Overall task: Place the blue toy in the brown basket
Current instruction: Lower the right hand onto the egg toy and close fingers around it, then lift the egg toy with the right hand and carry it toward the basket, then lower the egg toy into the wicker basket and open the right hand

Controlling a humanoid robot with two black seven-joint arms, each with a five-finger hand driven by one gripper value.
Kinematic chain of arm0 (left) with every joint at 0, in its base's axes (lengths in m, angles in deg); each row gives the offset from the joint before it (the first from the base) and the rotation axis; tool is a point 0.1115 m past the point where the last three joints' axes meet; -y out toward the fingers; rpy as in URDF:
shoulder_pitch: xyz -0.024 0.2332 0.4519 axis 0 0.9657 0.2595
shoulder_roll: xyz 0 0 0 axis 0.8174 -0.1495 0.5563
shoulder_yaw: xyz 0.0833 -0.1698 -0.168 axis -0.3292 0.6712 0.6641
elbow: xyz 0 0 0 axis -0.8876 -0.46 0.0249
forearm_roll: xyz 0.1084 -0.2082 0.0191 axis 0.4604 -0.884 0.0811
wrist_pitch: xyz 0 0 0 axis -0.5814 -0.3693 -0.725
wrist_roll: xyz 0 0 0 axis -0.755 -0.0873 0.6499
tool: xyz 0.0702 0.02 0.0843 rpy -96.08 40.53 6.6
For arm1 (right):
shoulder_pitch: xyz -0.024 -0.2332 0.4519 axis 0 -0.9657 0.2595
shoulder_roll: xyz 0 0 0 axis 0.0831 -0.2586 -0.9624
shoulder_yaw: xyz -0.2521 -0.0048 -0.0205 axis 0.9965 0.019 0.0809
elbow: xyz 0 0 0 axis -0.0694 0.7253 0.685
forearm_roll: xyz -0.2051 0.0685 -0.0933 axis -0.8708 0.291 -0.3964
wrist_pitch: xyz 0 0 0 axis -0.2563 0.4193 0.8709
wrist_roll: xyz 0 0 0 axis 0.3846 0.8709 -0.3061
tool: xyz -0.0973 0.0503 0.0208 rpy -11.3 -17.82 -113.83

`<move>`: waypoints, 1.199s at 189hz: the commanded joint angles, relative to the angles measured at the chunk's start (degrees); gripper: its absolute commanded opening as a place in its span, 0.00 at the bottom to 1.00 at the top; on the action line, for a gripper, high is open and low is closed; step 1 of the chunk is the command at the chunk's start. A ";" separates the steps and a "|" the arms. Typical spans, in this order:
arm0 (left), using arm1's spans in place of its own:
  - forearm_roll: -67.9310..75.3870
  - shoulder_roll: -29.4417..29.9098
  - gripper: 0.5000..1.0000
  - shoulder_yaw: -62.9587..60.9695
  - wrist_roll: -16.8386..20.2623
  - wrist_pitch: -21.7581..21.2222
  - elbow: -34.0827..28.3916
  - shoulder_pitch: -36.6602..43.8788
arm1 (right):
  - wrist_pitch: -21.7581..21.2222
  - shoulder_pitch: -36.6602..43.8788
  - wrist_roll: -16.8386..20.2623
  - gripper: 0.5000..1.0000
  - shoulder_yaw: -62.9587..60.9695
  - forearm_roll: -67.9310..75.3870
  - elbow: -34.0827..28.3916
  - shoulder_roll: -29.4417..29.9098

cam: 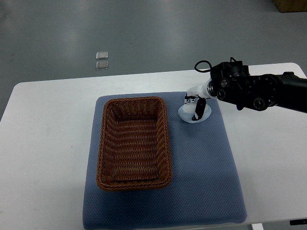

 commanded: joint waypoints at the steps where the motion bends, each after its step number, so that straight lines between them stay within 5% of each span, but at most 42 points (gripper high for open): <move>1: -0.01 0.00 1.00 0.07 0.06 -0.08 -0.08 0.00 | -0.61 0.92 -0.17 0.00 -0.69 0.11 -0.80 -1.35; 68: -0.01 0.00 1.00 0.07 0.06 -0.08 -0.17 0.00 | -4.30 12.17 0.09 0.00 -4.38 3.89 -10.82 -9.78; 144: -0.01 0.00 1.00 -0.02 0.06 -0.08 -0.17 0.00 | -6.15 26.68 0.53 0.00 -4.03 9.08 -19.17 -9.79; 227: -0.09 0.00 1.00 -0.11 -0.03 -0.08 -0.08 0.00 | -2.72 25.10 -0.17 0.00 -1.66 11.10 -16.45 10.51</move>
